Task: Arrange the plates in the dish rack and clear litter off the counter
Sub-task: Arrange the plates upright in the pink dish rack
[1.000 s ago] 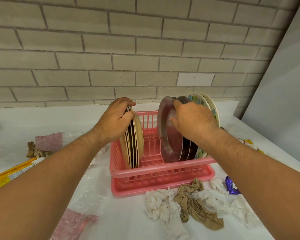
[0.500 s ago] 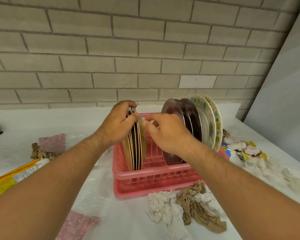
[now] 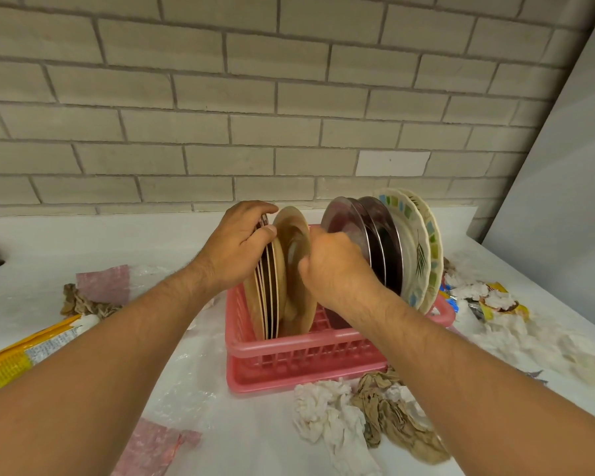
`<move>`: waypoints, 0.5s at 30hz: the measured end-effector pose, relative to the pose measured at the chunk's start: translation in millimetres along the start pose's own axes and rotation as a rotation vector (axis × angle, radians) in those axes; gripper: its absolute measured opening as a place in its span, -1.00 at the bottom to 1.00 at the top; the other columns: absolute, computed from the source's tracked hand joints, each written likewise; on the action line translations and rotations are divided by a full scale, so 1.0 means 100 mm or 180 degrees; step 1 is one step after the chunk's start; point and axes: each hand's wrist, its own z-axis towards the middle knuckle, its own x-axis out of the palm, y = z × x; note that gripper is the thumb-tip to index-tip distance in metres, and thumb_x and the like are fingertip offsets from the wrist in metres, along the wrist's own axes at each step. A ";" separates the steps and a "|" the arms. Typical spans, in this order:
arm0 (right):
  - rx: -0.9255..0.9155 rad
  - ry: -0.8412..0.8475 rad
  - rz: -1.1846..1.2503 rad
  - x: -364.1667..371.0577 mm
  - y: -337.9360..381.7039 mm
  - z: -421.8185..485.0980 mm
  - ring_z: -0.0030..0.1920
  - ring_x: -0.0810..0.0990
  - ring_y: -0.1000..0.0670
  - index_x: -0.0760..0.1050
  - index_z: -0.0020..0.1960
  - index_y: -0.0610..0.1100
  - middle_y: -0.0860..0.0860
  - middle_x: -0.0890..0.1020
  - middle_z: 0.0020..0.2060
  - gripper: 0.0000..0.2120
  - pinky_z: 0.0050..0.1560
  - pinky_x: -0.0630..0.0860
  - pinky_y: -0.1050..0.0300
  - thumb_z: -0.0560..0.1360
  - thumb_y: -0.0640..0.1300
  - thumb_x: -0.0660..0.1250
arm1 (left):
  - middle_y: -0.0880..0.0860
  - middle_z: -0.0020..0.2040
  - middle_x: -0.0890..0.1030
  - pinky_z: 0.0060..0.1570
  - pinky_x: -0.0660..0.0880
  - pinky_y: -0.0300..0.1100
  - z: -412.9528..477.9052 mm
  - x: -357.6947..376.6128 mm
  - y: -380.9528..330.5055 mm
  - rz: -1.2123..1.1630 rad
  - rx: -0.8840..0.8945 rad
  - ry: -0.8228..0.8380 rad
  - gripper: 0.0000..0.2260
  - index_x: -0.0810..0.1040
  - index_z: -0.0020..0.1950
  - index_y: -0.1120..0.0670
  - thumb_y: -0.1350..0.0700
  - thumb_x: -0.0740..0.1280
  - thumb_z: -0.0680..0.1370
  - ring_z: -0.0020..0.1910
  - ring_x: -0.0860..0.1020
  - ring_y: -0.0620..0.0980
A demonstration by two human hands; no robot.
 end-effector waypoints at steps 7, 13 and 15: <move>-0.0220 -0.0644 -0.0853 -0.64 -0.01 0.26 -0.28 0.46 -0.10 0.39 0.20 -0.15 -0.02 0.38 -0.34 -0.67 -0.38 0.43 0.09 0.46 -0.28 0.33 | -0.10 0.25 0.44 0.22 0.24 -0.26 -0.01 0.02 0.00 -0.0101 -0.0012 -0.0115 -0.73 0.44 0.27 0.01 0.05 0.19 0.58 0.25 0.32 -0.20; -0.0313 -0.0472 -0.1281 -0.39 -0.05 0.15 -0.38 0.44 -0.04 0.32 0.27 -0.18 -0.05 0.46 -0.32 -0.54 -0.46 0.37 0.10 0.44 -0.28 0.40 | -0.09 0.27 0.43 0.24 0.24 -0.24 -0.01 0.03 -0.01 -0.0067 0.0002 -0.0107 -0.73 0.43 0.27 0.01 0.07 0.18 0.58 0.26 0.32 -0.20; -0.0398 -0.0397 -0.1146 -0.22 -0.11 0.11 -0.30 0.52 -0.12 0.25 0.31 -0.19 -0.11 0.54 -0.23 -0.51 -0.38 0.45 0.02 0.44 -0.32 0.35 | -0.09 0.28 0.43 0.23 0.23 -0.26 0.00 0.02 -0.01 -0.0050 0.0011 -0.0098 -0.74 0.43 0.27 0.01 0.08 0.19 0.58 0.26 0.31 -0.22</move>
